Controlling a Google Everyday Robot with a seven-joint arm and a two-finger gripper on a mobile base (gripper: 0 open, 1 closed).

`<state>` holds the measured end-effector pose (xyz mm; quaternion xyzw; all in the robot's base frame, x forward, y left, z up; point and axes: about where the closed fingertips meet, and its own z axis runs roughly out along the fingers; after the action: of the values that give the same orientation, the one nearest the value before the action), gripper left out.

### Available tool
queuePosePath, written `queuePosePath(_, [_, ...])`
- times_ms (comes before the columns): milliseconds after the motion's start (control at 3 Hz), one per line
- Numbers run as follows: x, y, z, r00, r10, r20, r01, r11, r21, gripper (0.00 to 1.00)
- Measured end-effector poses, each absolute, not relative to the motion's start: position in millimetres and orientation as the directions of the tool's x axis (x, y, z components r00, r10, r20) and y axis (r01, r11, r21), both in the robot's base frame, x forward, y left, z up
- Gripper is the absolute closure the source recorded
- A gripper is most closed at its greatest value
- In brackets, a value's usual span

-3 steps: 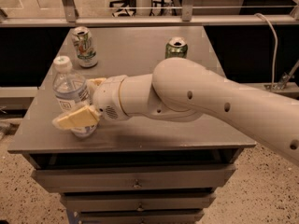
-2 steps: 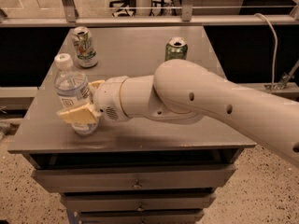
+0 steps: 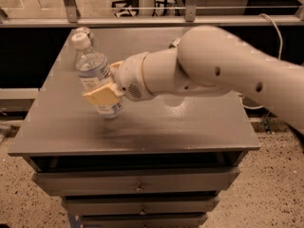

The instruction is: Knock blue plastic bottle over

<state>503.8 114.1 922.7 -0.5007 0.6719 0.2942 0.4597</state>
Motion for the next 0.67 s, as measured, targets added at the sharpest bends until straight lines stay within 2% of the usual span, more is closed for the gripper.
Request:
queuePosePath(333, [549, 70, 952, -0.060, -0.544, -0.837, -0.946, 0.299, -0.127, 1.00])
queuePosePath(667, [579, 46, 945, -0.057, -0.671, -0.739, -0.954, 0.256, -0.159, 1.00])
